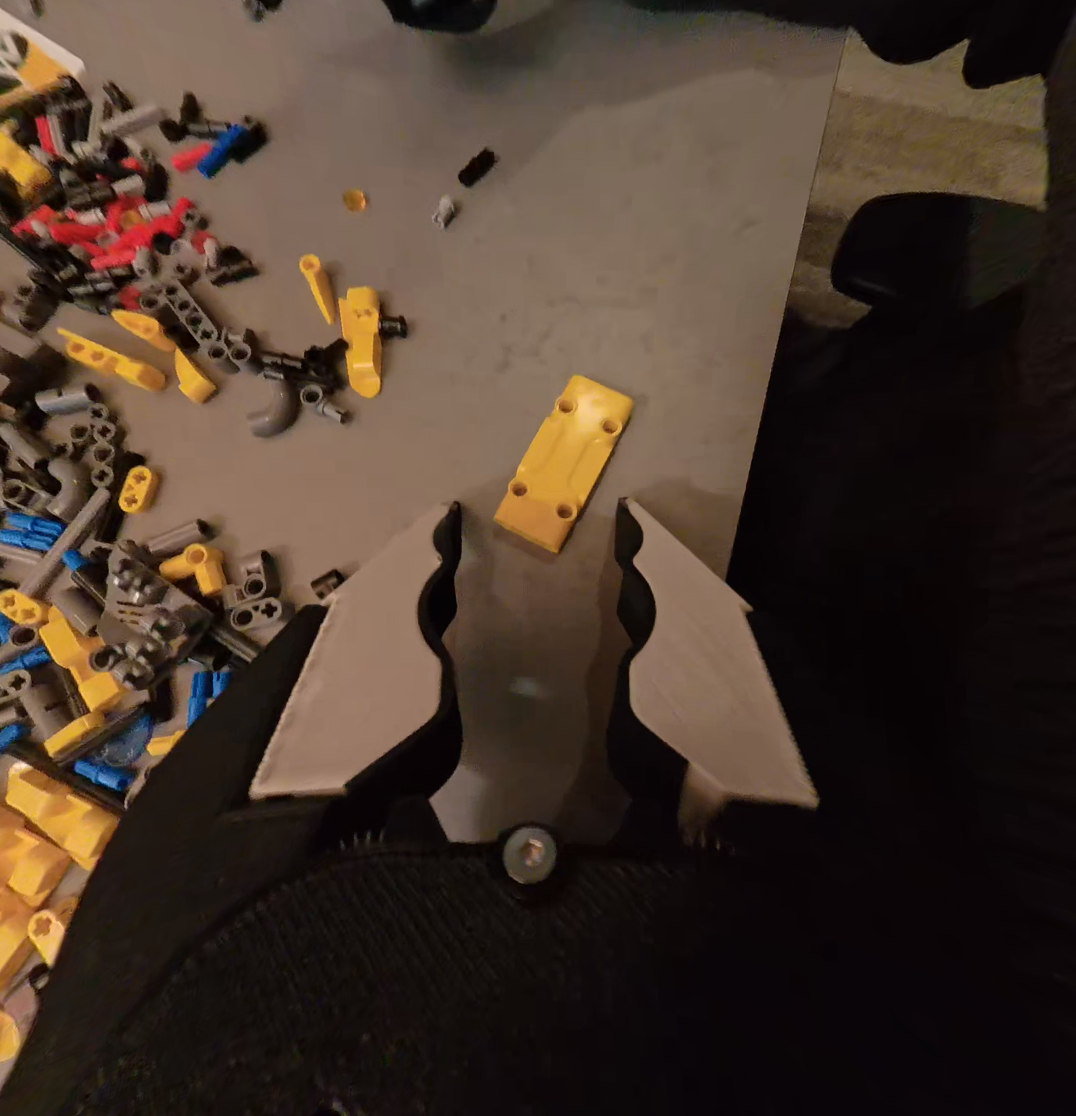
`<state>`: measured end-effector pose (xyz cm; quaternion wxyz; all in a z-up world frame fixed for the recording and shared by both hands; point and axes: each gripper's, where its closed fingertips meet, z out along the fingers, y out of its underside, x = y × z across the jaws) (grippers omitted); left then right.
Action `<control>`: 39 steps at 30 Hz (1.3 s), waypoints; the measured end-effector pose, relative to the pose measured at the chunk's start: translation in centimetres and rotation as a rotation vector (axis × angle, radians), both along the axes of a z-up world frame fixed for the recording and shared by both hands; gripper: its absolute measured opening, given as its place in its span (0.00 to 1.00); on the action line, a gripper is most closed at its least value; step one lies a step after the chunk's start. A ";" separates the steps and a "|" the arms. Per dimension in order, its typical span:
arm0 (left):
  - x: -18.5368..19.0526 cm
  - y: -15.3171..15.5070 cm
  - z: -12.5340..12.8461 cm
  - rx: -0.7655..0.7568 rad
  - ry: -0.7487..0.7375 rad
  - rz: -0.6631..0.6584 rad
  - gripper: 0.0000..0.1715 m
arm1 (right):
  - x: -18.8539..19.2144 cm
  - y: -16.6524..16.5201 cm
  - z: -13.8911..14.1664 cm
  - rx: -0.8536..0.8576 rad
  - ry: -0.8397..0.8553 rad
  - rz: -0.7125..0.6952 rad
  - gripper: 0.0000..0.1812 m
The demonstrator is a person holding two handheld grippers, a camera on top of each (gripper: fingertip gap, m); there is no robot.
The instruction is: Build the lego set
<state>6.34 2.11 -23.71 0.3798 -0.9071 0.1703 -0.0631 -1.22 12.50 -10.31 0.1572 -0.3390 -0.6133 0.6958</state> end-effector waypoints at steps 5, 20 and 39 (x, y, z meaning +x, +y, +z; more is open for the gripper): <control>-0.1 0.8 0.1 0.036 0.044 0.049 0.19 | 0.5 -1.1 0.3 -0.008 0.019 0.001 0.04; -1.0 4.9 0.3 0.097 0.165 -0.007 0.15 | 1.0 0.8 0.8 -0.019 0.045 -0.126 0.04; -0.9 6.1 0.2 0.110 0.143 -0.244 0.15 | 0.1 4.2 0.0 -0.197 -0.059 -0.135 0.04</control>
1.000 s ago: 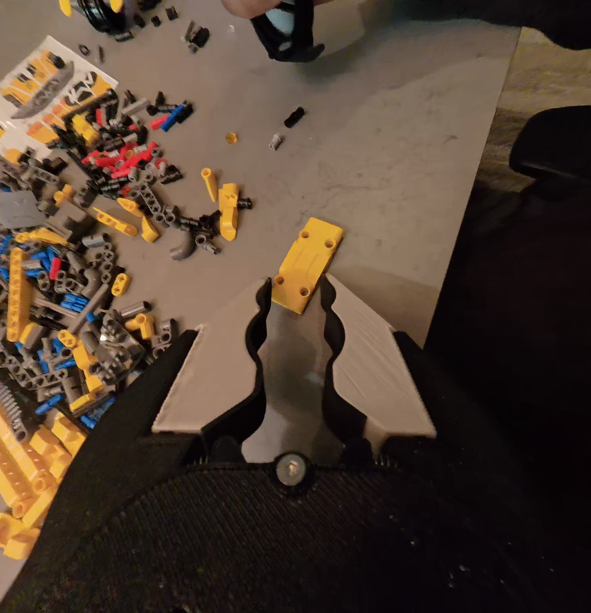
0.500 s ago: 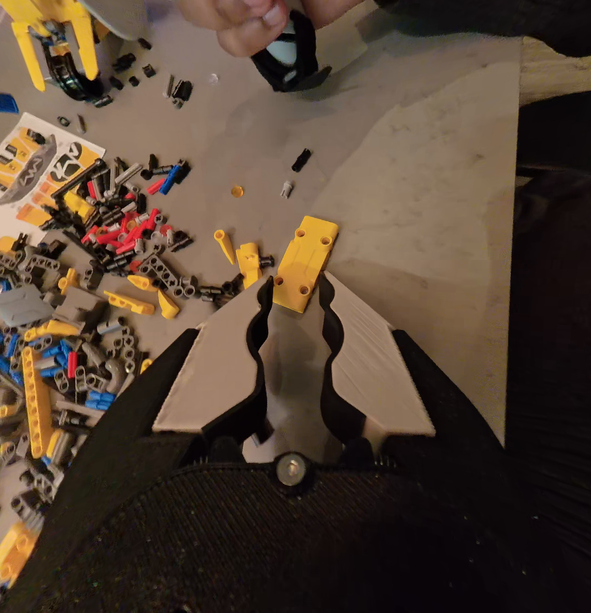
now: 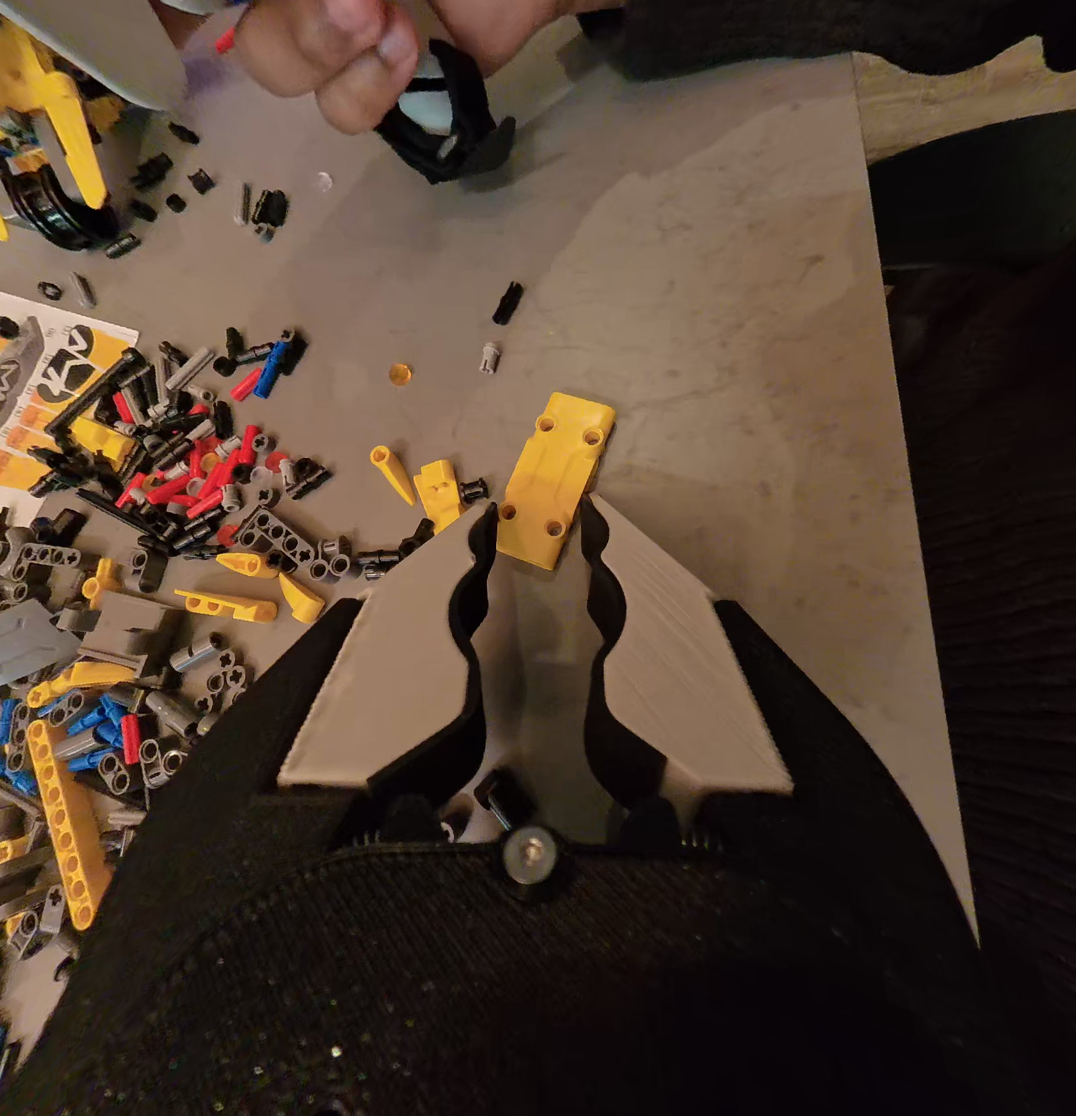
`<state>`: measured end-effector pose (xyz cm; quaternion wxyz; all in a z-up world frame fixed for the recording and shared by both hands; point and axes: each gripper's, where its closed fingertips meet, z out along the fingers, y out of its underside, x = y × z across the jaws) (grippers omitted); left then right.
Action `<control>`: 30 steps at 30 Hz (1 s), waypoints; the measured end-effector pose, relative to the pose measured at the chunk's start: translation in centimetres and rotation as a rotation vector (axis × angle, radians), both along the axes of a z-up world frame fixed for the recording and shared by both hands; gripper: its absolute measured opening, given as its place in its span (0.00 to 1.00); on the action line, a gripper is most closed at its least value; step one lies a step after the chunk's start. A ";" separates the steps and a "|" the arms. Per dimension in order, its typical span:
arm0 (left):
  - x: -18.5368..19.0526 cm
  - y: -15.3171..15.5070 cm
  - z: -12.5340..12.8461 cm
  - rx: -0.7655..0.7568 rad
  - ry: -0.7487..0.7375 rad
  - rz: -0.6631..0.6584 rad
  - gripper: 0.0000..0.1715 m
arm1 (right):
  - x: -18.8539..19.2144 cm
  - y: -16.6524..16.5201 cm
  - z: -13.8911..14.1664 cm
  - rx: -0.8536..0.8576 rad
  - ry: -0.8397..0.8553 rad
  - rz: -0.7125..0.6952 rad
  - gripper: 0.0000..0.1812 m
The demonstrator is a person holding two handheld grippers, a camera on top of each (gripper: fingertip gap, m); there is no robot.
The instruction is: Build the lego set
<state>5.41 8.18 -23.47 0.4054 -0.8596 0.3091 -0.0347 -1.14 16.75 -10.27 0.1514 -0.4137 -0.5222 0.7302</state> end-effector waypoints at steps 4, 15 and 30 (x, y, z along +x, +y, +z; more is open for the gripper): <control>0.2 -0.2 0.1 0.021 0.018 -0.017 0.15 | -0.2 0.7 -0.2 -0.009 -0.004 -0.028 0.04; 0.3 -0.2 0.2 0.076 0.079 -0.021 0.15 | 0.6 0.9 0.4 0.165 0.089 -0.168 0.04; 0.2 -0.3 0.1 0.041 0.038 0.000 0.14 | 4.1 4.7 -0.5 0.221 0.044 -0.645 0.04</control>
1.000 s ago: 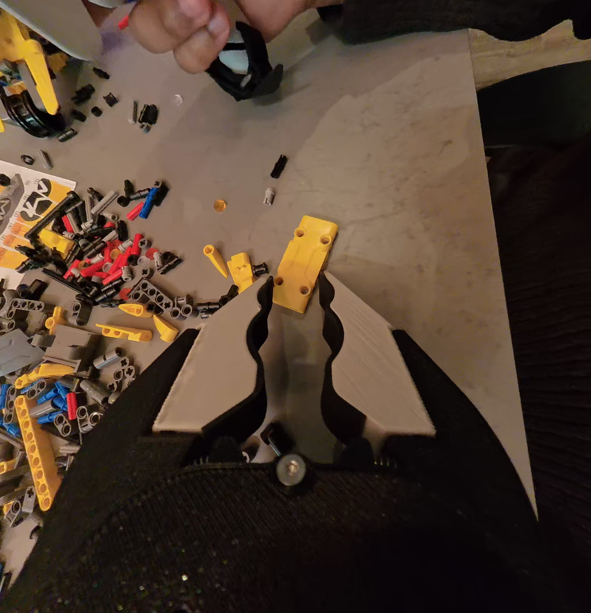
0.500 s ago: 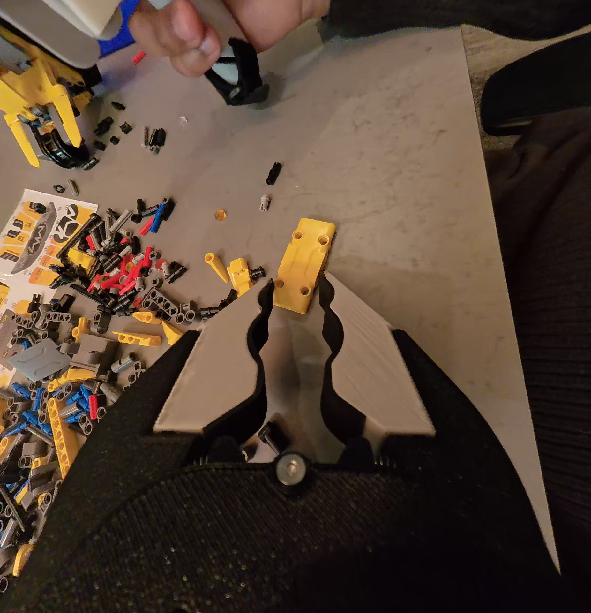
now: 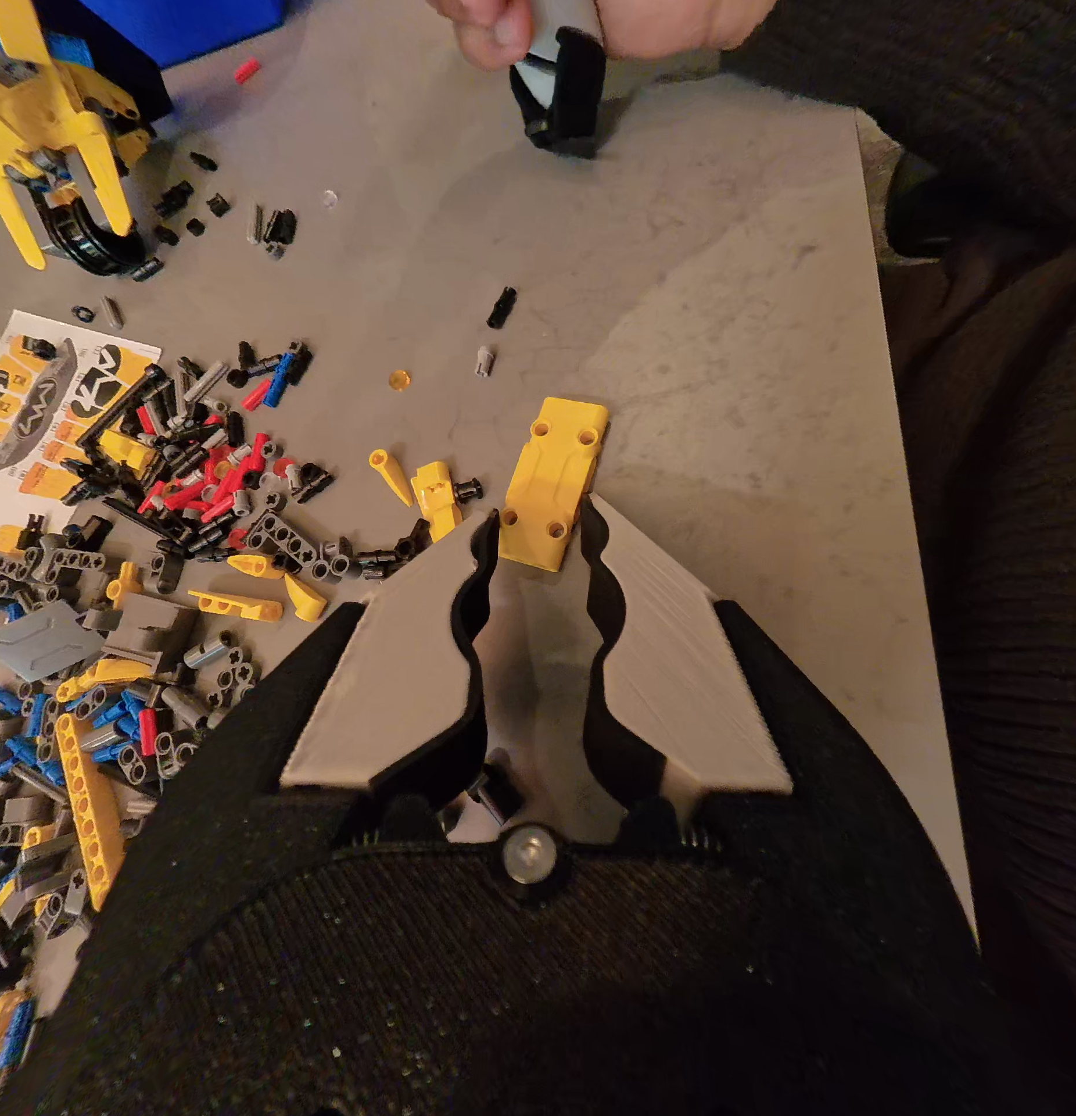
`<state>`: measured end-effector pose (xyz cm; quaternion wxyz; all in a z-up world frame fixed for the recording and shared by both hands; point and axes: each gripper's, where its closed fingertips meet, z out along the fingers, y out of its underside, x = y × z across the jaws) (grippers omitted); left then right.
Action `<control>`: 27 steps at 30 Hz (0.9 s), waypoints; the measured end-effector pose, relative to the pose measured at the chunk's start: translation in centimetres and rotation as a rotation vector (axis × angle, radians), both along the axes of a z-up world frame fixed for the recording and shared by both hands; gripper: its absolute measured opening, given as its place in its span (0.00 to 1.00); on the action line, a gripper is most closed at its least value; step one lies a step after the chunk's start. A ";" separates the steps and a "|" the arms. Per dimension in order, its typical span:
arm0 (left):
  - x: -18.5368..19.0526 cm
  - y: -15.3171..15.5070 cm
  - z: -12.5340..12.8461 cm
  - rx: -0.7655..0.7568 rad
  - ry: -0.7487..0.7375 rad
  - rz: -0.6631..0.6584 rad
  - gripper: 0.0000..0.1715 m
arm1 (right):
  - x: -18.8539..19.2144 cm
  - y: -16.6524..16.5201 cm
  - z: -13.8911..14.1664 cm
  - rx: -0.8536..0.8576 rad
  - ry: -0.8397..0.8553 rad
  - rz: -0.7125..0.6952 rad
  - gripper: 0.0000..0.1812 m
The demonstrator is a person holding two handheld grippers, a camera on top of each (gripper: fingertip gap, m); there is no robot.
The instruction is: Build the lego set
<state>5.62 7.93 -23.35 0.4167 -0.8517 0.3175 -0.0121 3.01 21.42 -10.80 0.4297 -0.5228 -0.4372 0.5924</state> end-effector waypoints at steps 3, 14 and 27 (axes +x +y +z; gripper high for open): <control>0.0 0.0 0.0 -0.009 -0.011 -0.001 0.14 | 0.3 -0.5 0.8 -0.090 0.057 0.074 0.04; -0.8 0.5 0.9 0.019 -0.078 0.054 0.47 | -0.3 -2.1 -0.3 0.049 -0.015 0.093 0.04; -2.6 -0.2 7.5 0.307 -0.422 0.126 0.42 | 3.1 -6.2 1.6 -0.041 0.173 0.259 0.04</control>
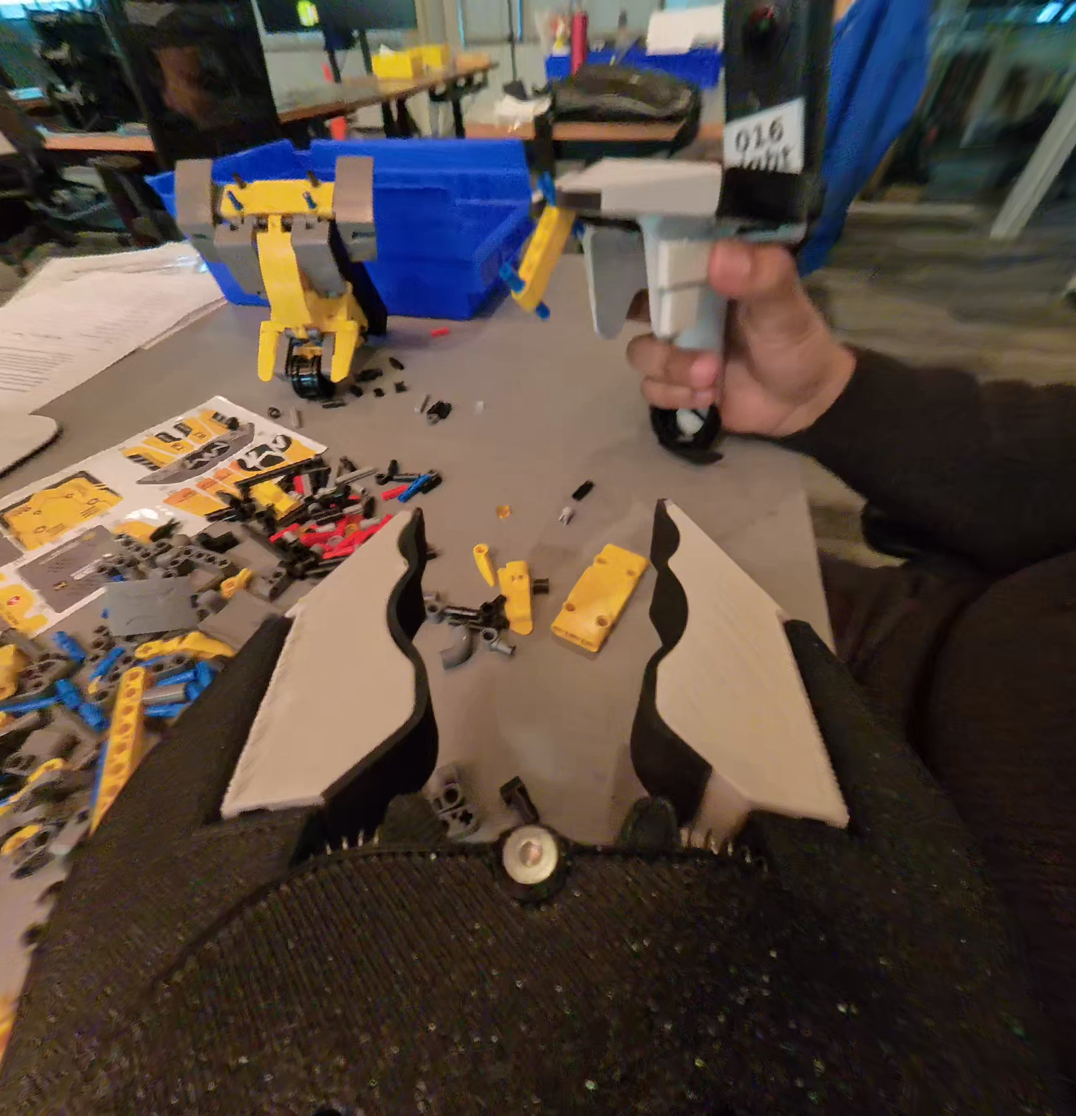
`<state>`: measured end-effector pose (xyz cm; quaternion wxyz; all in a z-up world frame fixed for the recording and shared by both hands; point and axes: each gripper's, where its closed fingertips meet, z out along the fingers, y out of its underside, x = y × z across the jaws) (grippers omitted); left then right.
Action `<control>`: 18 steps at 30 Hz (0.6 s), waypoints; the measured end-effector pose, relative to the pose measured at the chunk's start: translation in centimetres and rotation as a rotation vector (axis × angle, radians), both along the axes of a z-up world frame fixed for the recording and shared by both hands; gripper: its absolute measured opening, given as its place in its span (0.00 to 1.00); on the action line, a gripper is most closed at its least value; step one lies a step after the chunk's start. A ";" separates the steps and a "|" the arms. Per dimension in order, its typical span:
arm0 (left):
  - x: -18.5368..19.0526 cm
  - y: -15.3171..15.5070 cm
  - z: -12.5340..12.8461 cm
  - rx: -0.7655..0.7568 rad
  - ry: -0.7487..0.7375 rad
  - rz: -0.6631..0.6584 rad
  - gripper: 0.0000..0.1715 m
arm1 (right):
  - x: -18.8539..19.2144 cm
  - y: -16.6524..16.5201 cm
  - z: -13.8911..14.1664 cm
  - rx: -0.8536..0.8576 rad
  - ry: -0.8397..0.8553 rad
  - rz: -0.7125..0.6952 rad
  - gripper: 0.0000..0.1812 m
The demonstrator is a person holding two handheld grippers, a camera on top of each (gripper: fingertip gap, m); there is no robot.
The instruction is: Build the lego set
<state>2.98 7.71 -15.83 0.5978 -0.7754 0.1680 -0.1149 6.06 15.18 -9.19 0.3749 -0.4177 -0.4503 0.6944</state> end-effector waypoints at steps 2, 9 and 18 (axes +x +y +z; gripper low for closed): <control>0.5 -0.2 0.6 0.010 -0.065 -0.035 0.41 | 0.0 -1.6 -0.4 0.038 -0.020 0.063 0.04; 1.5 -0.3 0.3 -0.007 -0.050 -0.077 0.31 | -1.1 -6.0 -2.6 0.065 -0.183 0.282 0.04; 1.5 0.4 0.2 -0.030 -0.092 -0.057 0.20 | -0.8 -7.3 -2.7 0.105 -0.182 0.334 0.04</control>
